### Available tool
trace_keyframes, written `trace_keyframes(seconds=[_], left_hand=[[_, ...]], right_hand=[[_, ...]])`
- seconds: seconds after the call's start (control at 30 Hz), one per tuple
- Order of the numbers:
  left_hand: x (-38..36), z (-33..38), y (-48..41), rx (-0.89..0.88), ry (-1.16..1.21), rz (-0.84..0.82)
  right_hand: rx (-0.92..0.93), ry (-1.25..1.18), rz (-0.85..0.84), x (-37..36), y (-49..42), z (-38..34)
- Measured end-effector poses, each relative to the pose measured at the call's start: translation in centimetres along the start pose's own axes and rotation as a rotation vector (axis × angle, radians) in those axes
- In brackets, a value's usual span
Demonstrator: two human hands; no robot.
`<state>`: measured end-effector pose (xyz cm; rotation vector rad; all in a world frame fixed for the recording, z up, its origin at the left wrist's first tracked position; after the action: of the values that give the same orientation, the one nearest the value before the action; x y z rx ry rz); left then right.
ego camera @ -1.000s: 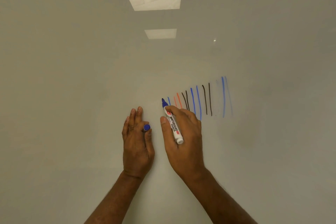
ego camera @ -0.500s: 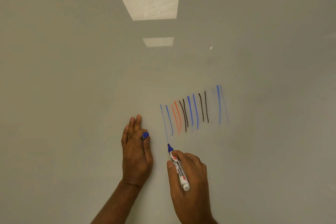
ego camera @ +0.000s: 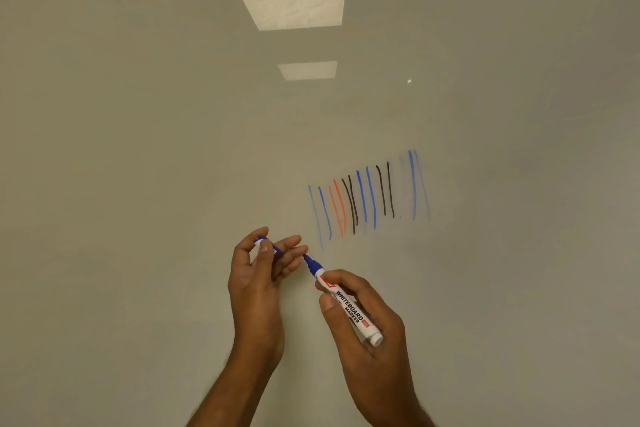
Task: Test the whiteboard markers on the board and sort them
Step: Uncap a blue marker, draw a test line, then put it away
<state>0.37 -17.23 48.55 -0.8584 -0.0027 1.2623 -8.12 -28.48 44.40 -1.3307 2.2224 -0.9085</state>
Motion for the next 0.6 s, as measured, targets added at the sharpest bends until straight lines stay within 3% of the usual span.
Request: trace_keyframes(seconds=[0.13,0.23,0.6], left_hand=[[-0.1,0.3,1.0,0.242,0.371,-0.061],[-0.4,0.4,2.0,0.338,0.515,-0.091],[-0.7,-0.5,5.0,0.414,0.508,-0.091]], right_hand=[[0.008,-0.043,-0.066,-0.2,1.0,-1.2],[-0.003,-0.025,-0.100,-0.4,1.4,-1.3],[0.000,-0.019,-0.032,-0.8,2.4,-0.8]])
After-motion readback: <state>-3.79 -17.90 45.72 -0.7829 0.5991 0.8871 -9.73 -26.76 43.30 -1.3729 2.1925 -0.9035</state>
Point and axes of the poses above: each hand's wrist, its own y-axis away from the middle knuckle, its own x-axis out of the back of the hand, z = x × y, the point moved 3 cm from there along -y, towards the middle knuckle, and after that the axes turned 5 degrees about -z, right-handed, at the moved point
